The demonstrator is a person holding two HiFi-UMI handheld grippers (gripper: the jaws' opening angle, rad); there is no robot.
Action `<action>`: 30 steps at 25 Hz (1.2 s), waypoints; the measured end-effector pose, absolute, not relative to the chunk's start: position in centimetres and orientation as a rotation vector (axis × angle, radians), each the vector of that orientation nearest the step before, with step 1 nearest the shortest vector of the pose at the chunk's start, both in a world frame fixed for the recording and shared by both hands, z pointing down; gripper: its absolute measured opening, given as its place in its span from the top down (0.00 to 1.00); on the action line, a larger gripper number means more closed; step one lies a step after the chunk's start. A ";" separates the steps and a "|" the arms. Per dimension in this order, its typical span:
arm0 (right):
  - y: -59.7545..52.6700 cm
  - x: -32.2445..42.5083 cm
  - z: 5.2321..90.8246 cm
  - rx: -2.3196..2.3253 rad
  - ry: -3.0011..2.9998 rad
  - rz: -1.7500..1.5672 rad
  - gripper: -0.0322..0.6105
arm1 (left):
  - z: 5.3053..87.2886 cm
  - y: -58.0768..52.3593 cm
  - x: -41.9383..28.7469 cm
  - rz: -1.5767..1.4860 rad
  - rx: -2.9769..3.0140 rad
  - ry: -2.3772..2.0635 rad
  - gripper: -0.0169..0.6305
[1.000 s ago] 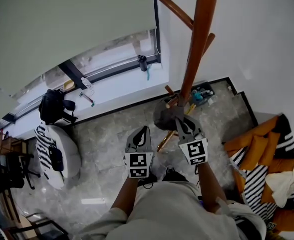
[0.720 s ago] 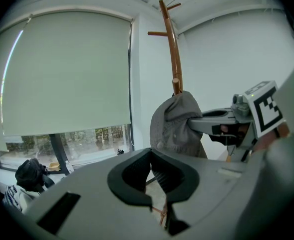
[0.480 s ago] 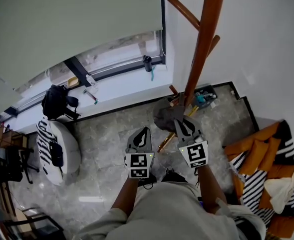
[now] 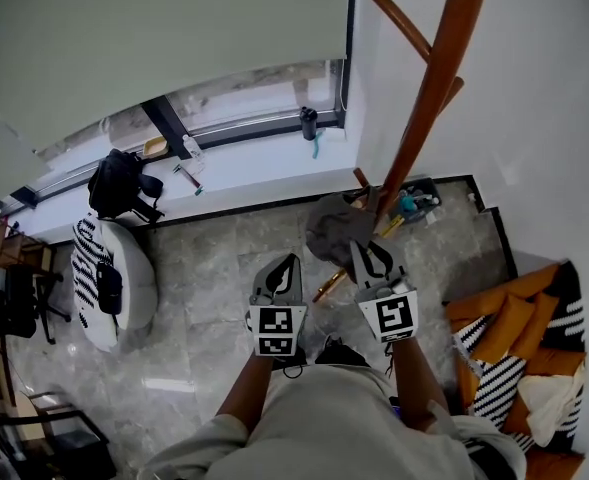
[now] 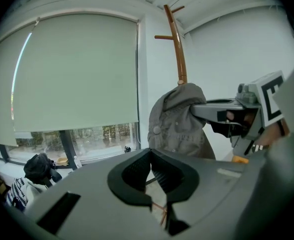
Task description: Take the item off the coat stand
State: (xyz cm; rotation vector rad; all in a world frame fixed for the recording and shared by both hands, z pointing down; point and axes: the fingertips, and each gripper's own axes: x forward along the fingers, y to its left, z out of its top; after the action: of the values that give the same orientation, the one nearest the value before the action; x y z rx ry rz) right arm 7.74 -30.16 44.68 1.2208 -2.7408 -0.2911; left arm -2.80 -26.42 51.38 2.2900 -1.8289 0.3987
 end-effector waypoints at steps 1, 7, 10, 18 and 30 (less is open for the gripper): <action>-30.0 7.5 44.5 1.215 -2.747 -0.299 0.92 | 51.5 -26.2 -3.0 0.403 2.283 -1.832 0.96; -29.3 6.4 44.2 1.180 -2.785 -0.318 0.92 | 52.5 -25.3 -4.3 0.416 2.228 -1.862 0.96; -29.0 5.6 43.6 1.147 -2.774 -0.375 0.92 | 52.6 -25.0 -4.7 0.415 2.208 -1.876 0.96; -28.7 2.6 44.0 1.045 -2.814 -0.369 0.92 | 52.8 -24.4 -6.9 0.409 2.150 -1.930 0.96; -28.4 -5.3 45.1 0.906 -2.858 -0.354 0.92 | 51.9 -22.1 -15.5 0.375 2.003 -2.094 0.96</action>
State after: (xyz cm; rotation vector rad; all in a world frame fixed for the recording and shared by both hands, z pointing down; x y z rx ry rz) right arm -5.28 -28.43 45.10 0.9062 -2.8579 -0.3540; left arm -15.54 -22.07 51.87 2.0034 -2.0936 0.3754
